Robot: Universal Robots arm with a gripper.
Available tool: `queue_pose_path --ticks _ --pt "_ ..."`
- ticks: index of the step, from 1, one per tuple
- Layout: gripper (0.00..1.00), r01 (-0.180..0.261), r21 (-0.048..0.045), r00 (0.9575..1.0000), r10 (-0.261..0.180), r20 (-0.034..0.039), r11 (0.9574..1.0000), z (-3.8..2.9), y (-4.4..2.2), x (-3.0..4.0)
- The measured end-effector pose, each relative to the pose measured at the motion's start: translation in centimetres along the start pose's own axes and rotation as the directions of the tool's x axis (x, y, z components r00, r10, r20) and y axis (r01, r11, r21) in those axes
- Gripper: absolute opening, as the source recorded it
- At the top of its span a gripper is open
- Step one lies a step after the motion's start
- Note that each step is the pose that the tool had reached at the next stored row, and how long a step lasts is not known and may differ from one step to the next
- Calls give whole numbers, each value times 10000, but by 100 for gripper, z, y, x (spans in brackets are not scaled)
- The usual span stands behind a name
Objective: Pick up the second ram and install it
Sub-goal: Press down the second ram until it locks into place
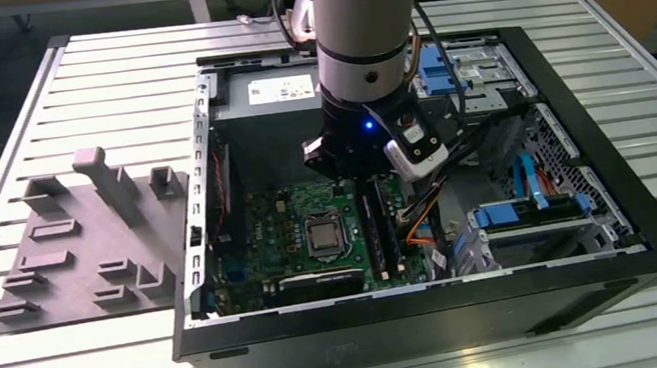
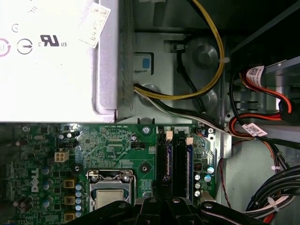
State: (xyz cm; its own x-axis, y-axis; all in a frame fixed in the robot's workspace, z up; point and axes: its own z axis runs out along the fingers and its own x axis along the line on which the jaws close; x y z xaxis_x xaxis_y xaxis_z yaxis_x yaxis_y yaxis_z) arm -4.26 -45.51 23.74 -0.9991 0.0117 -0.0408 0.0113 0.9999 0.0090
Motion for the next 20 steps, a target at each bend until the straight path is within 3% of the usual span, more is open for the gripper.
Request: queue_pose_path --ticks 20 --pt "11 0 0 10000 0 0 10000 1 39 -18"
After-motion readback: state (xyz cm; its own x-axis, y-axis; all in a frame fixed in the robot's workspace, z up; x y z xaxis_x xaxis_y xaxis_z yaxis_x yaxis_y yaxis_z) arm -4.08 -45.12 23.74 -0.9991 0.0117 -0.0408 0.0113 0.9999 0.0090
